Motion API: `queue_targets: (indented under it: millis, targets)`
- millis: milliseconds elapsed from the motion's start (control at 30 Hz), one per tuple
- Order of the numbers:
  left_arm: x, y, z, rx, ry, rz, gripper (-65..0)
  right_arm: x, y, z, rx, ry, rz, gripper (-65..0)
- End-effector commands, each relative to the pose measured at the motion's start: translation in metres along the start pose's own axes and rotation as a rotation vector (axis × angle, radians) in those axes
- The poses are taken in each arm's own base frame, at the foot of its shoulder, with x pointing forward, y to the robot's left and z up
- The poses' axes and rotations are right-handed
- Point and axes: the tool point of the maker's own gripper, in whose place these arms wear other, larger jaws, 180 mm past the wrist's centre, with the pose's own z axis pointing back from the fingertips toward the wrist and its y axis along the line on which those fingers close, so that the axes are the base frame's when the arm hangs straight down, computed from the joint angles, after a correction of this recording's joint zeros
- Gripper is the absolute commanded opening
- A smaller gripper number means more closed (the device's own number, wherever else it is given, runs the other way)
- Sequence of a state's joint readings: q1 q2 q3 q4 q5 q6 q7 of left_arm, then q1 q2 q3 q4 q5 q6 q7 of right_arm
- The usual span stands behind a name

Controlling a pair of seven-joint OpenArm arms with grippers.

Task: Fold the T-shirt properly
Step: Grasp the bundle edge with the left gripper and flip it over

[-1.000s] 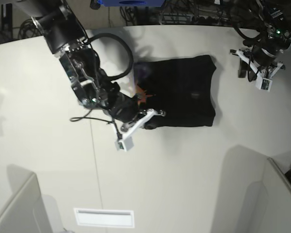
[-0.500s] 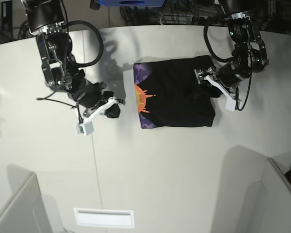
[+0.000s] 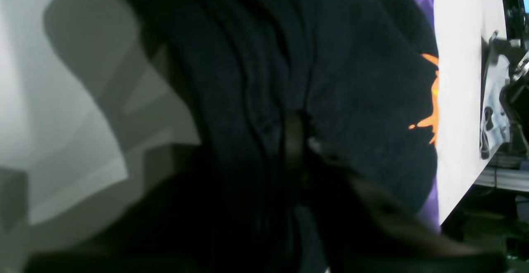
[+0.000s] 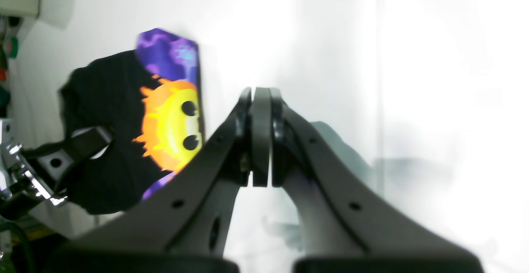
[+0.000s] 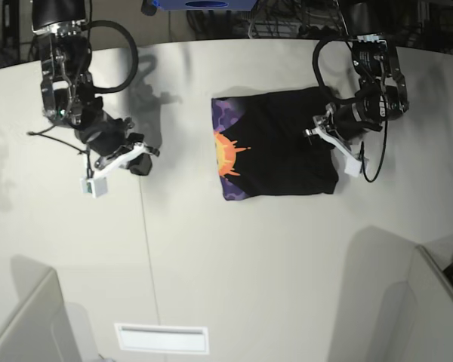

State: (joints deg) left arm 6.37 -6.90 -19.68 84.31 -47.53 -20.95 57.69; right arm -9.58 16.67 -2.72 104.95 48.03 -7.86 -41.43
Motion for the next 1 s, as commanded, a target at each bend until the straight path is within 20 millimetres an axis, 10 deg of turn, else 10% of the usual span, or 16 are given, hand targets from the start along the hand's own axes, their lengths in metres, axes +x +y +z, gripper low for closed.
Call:
queue_targets:
  millis: [0, 400, 967]
  targets:
    - [0.011, 0.002, 0.004, 0.016, 0.023, -0.058, -65.0, 0.015, 0.004, 0.006, 0.029, -0.049, 0.031, -65.0]
    - [0.026, -0.037, -0.017, 0.047, 0.460, -0.796, -65.0, 0.000, -0.052, 0.036, -0.081, -0.070, -0.033, -65.0]
    - [-0.026, -0.148, -0.092, -0.094, 0.502, -1.638, -65.0, -0.029, -0.120, 0.082, -0.272, -0.063, -0.131, -65.0]
